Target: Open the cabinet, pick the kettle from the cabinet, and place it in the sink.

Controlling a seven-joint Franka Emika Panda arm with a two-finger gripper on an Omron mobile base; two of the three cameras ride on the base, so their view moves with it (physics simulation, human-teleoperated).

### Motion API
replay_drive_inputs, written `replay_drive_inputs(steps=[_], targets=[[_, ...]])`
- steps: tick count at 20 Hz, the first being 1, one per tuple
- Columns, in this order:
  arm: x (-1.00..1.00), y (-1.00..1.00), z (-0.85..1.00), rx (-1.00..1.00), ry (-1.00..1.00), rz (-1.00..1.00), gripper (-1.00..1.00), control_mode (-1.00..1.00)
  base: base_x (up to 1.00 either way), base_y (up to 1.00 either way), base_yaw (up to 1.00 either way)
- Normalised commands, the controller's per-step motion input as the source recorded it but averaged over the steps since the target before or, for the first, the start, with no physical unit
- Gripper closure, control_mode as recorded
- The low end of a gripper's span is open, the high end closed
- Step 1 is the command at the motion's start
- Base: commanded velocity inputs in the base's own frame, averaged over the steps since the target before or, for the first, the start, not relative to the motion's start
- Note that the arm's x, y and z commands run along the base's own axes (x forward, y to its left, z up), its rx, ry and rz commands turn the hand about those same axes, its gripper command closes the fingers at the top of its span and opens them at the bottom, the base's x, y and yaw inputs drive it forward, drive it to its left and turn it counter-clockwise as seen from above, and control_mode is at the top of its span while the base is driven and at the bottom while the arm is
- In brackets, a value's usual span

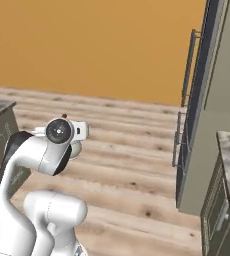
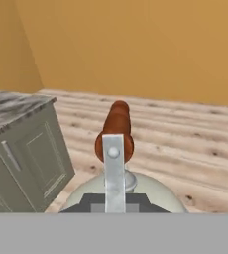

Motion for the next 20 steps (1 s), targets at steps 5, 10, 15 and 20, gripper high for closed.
replay_drive_inputs(steps=[5,10,15,20], targets=[[0.0,0.0,0.0,0.0,0.0,0.0,1.0,1.0,0.06,-0.03,0.81],[0.0,0.0,0.0,0.0,0.0,0.0,1.0,1.0,0.05,-0.02,0.82],[0.0,0.0,0.0,0.0,0.0,0.0,1.0,1.0,0.05,-0.02,0.81],[0.0,0.0,0.0,0.0,0.0,0.0,1.0,1.0,0.11,-0.03,0.74]])
